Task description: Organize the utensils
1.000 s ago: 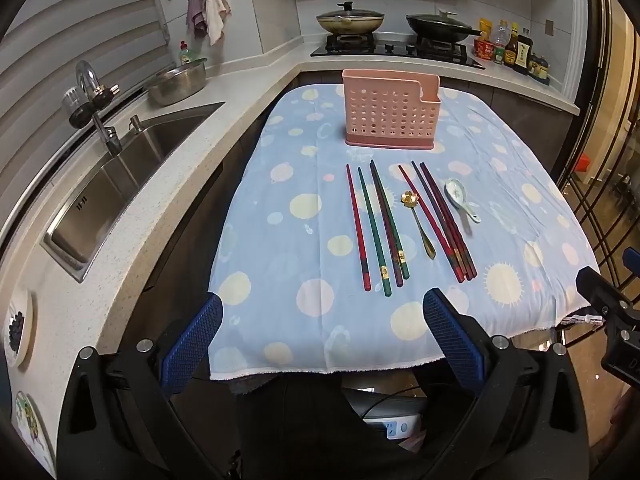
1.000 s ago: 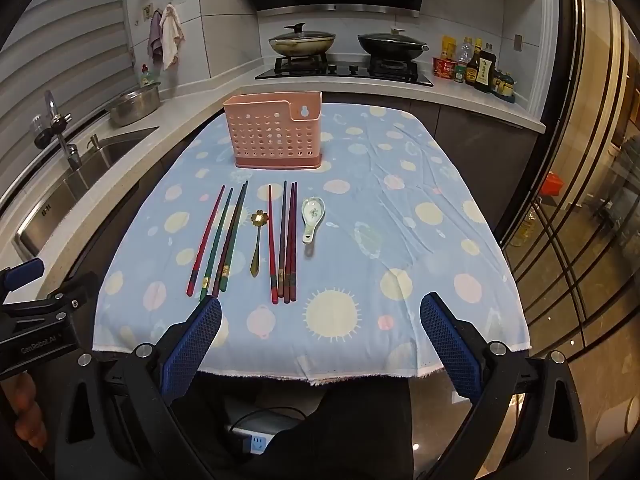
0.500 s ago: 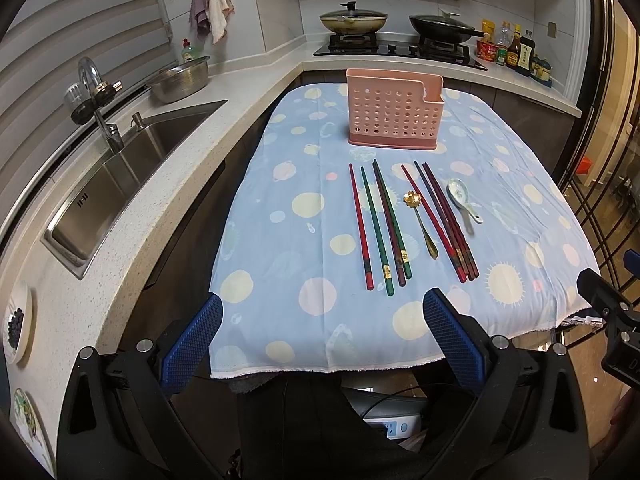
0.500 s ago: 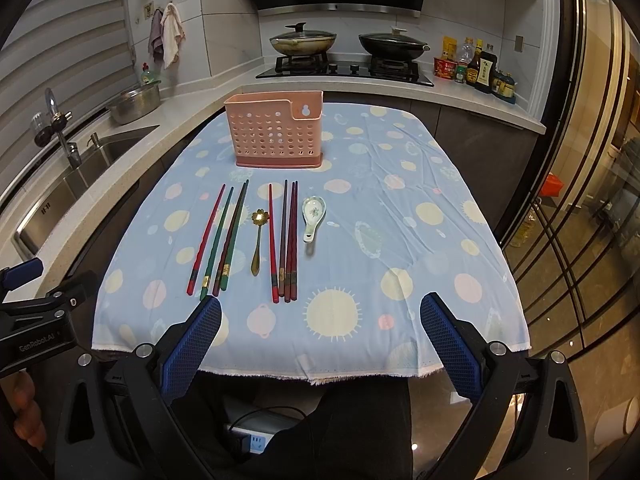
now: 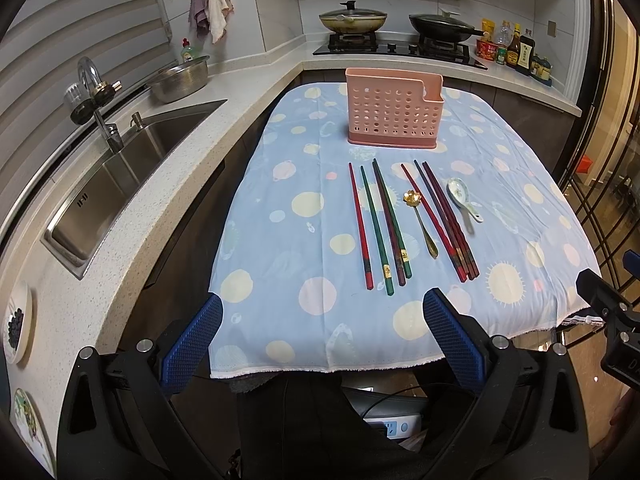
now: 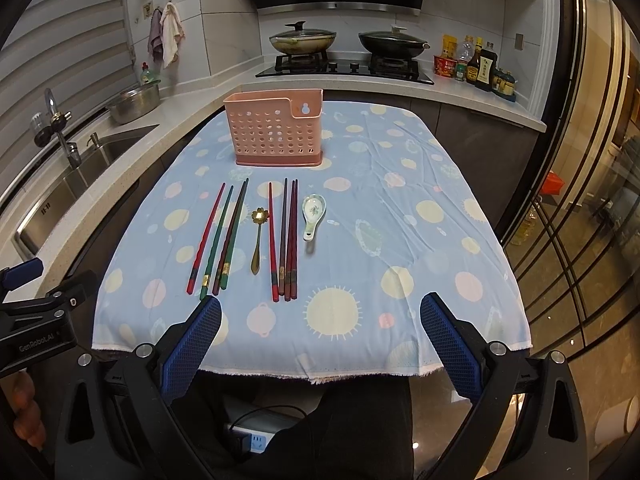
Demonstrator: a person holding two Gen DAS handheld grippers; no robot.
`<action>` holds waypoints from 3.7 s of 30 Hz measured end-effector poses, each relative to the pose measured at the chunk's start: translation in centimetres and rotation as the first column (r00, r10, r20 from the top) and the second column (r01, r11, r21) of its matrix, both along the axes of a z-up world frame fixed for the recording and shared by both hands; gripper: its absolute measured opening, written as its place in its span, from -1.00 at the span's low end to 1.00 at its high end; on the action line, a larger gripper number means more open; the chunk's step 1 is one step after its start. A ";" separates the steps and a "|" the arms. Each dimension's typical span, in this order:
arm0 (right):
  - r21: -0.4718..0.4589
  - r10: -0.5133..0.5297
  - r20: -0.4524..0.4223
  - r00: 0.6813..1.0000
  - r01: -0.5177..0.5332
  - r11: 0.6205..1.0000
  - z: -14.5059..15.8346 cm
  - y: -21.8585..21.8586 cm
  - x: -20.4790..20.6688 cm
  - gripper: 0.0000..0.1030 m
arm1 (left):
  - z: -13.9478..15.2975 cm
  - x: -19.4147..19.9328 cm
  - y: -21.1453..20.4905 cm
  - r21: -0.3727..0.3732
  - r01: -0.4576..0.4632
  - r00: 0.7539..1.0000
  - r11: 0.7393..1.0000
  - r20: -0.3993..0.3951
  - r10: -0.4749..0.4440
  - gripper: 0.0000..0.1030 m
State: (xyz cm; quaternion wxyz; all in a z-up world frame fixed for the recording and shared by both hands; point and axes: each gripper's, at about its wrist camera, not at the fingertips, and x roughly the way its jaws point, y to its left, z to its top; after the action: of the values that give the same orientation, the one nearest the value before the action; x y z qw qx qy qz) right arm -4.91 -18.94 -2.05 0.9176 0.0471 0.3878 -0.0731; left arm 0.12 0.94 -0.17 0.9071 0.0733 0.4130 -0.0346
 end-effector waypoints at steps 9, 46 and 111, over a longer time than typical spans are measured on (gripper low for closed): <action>0.000 -0.001 0.000 1.000 0.001 1.000 0.0 0.0 0.0 0.86 | 0.0 0.0 0.1 0.001 0.001 1.000 1.000 0.001 -0.001 0.86; 0.000 0.000 -0.005 1.000 0.000 1.000 0.2 0.0 0.4 0.86 | 0.0 0.0 0.0 -0.002 0.000 1.000 1.000 -0.001 0.000 0.86; 0.271 -0.026 -0.163 0.986 0.070 0.960 -12.0 -5.8 20.9 -0.32 | -14.0 15.8 -0.3 -0.085 0.006 0.962 0.996 -0.270 -0.029 -0.71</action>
State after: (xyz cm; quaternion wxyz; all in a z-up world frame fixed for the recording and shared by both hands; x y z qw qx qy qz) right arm 15.96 -24.77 -14.06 0.8665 0.1777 0.4644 -0.0440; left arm 15.90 0.61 -14.15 0.8439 0.0338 0.5310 -0.0696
